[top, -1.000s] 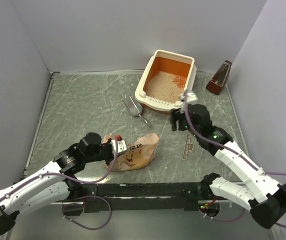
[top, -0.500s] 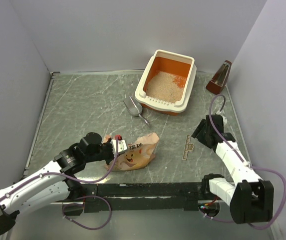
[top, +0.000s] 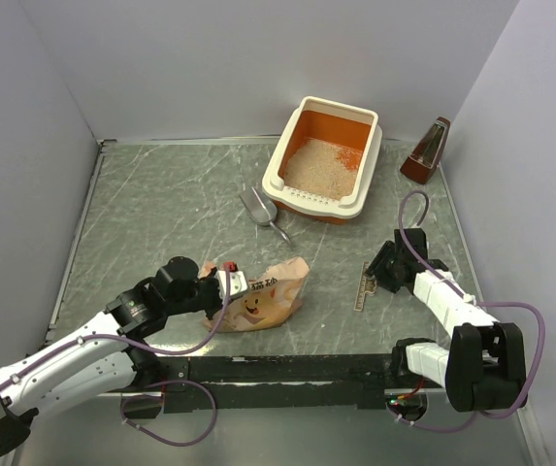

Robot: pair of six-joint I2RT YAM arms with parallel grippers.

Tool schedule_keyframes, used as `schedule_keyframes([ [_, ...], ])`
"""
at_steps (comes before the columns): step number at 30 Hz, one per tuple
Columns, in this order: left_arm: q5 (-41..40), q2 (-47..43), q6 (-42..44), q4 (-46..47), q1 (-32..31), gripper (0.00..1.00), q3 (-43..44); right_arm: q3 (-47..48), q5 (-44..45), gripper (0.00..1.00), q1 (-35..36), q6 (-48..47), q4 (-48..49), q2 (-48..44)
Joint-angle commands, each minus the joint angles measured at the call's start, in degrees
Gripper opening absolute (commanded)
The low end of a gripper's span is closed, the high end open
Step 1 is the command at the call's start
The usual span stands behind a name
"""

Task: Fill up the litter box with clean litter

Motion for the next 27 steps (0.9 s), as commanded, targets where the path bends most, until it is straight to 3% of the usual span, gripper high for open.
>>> schedule_keyframes([
  [1,-1.3,0.3,-0.4,3.8,0.1,0.02,1.7,-1.1,-1.6,0.53,-0.5,1.1,3.0,0.4],
  [8,-1.1,0.7,-0.5,3.7,0.0,0.01,1.8,-3.1,-2.8,0.42,-0.5,0.8,3.5,-0.5],
  [10,-1.1,0.7,-0.6,3.6,0.0,0.01,1.8,-3.6,-2.9,0.3,-0.6,0.7,3.7,-0.7],
  [11,-1.2,0.5,-0.6,3.5,0.1,0.02,1.8,-3.7,-3.0,0.12,-0.6,0.7,3.6,-1.0],
  [12,-1.3,0.5,-0.6,3.5,0.1,0.02,1.8,-3.7,-3.0,0.03,-0.6,0.7,3.5,-1.2],
  [13,-1.4,0.3,-0.6,3.5,0.1,0.03,1.8,-3.7,-2.8,0.0,-0.6,0.7,3.2,-1.2],
  [16,-1.6,-0.2,-0.7,3.6,0.0,0.12,1.8,-3.7,-2.2,0.0,-0.5,0.5,2.8,-2.8],
  [21,-1.4,0.5,-0.4,0.8,0.0,0.35,4.9,-1.5,-0.5,0.0,-0.5,-1.7,0.4,-9.2],
  [27,-0.7,4.4,-0.4,-5.9,0.0,0.47,12.0,5.7,-1.3,0.0,0.1,-5.3,-3.9,-15.3],
])
